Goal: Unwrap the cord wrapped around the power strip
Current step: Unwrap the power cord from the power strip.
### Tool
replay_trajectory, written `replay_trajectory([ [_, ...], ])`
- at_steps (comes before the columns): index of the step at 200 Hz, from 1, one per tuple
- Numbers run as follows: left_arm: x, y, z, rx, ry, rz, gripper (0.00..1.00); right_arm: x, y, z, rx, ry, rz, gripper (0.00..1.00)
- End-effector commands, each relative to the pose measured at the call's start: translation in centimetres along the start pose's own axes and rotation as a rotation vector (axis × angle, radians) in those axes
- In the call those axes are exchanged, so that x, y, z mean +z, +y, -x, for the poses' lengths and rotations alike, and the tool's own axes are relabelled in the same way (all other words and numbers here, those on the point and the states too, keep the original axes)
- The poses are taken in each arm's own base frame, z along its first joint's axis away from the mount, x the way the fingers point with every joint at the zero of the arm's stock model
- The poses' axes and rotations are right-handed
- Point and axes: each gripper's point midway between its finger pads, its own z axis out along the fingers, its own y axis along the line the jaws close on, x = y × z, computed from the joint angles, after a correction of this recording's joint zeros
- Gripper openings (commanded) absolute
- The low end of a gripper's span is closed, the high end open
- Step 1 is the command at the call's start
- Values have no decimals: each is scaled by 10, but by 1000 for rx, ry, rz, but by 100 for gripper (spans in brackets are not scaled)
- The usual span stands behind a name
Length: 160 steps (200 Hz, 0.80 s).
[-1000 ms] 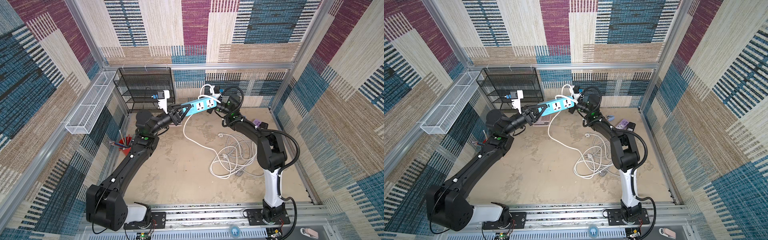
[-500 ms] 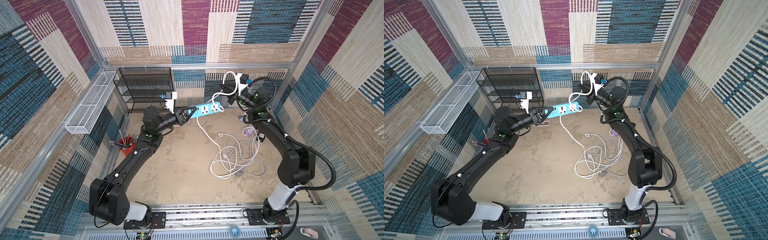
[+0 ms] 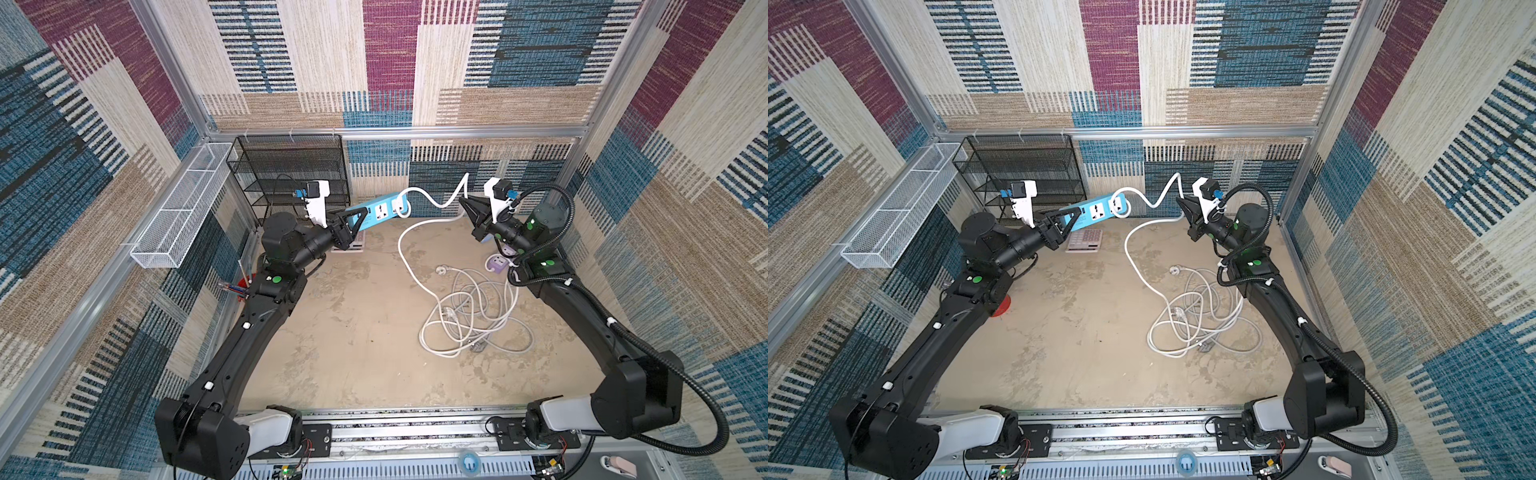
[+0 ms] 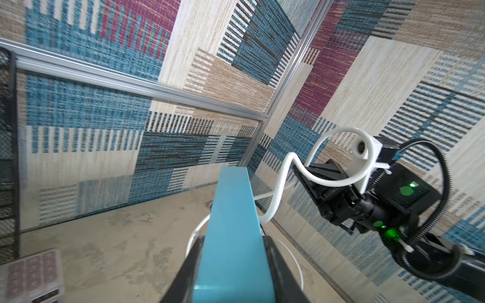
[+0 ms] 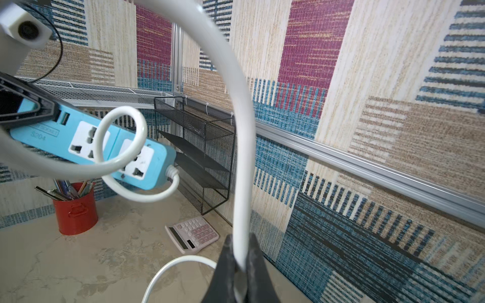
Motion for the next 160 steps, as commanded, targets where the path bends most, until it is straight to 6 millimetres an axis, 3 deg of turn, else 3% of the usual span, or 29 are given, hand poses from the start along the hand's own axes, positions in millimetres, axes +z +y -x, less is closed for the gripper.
replay_trajectory([
  [1,-11,15,11,149,-33,129,0,-15,3,-3,30,37,-32,0],
  [39,-26,27,20,201,-84,227,0,-33,29,-12,123,80,41,0],
  [56,-31,32,23,205,-99,262,0,-34,42,-27,165,121,73,0],
  [78,-38,42,26,208,-119,315,0,-34,49,-61,230,212,65,0],
  [116,-55,51,37,224,-175,388,0,-39,44,-113,348,328,-15,0],
  [160,-65,50,47,226,-217,396,0,-40,23,-175,470,454,-161,0],
])
